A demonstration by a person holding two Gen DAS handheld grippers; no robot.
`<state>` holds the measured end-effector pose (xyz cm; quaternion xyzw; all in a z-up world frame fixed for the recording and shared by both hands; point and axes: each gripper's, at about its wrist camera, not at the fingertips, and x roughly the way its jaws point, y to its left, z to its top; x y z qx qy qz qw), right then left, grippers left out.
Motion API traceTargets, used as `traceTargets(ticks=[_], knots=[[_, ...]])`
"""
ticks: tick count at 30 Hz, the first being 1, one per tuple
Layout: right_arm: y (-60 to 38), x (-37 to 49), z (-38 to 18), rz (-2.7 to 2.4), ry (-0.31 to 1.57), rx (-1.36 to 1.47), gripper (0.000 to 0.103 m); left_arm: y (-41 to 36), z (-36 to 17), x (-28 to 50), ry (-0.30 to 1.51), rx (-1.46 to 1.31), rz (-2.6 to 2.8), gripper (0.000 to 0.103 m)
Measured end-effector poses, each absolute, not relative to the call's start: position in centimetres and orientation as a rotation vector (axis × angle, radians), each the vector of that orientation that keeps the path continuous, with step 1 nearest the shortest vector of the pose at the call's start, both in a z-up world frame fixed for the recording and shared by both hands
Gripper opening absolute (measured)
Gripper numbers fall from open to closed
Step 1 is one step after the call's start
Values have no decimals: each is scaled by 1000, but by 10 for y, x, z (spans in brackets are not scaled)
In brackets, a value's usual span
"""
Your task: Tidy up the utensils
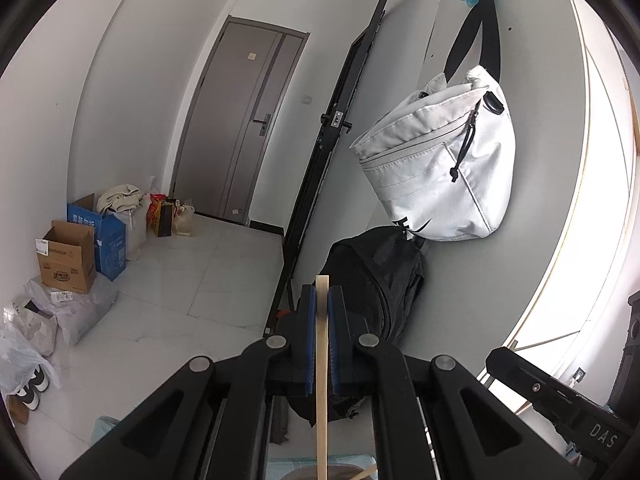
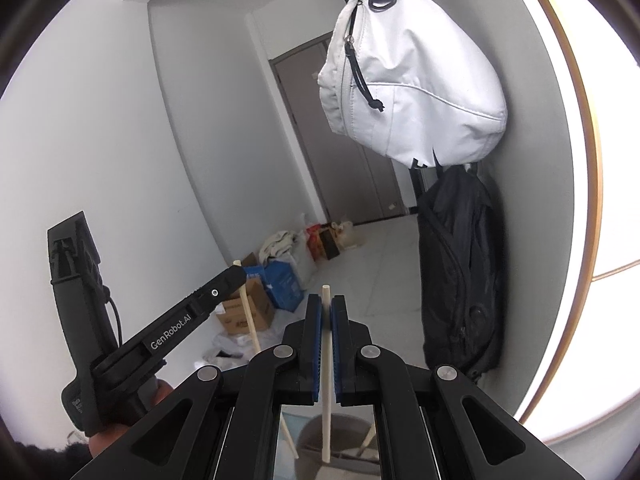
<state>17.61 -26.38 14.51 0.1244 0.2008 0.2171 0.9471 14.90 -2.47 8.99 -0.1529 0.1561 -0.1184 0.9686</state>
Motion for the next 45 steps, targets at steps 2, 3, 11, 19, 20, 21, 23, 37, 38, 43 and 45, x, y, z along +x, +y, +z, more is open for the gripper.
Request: traceTargets(ticks=[2, 3, 11, 19, 20, 21, 23, 37, 38, 43, 45], knots=[[-262, 184, 142, 439, 408, 243, 4, -25, 85, 158, 317, -310, -230, 2], [-260, 188, 139, 438, 411, 238, 4, -26, 82, 162, 315, -311, -234, 2], [-246, 200, 101, 435, 457, 214, 4, -40, 51, 165, 283, -257, -253, 2], [-247, 195, 79, 447, 500, 224, 4, -43, 44, 150, 285, -210, -331, 2], [-247, 193, 77, 452, 504, 221, 4, -43, 45, 150, 294, -206, -340, 2], [-247, 191, 75, 453, 508, 217, 4, -42, 44, 149, 303, -202, -360, 2], [-247, 190, 72, 462, 525, 222, 4, -42, 45, 146, 328, -191, -399, 2], [-264, 163, 56, 534, 633, 384, 41, -19, 51, 134, 573, -306, -496, 51], [-265, 159, 57, 531, 633, 386, 45, -18, 52, 131, 573, -311, -506, 51], [-274, 134, 62, 496, 617, 413, 57, -13, 58, 119, 613, -321, -459, 53], [-279, 124, 64, 483, 615, 425, 60, -9, 59, 112, 622, -322, -413, 58]])
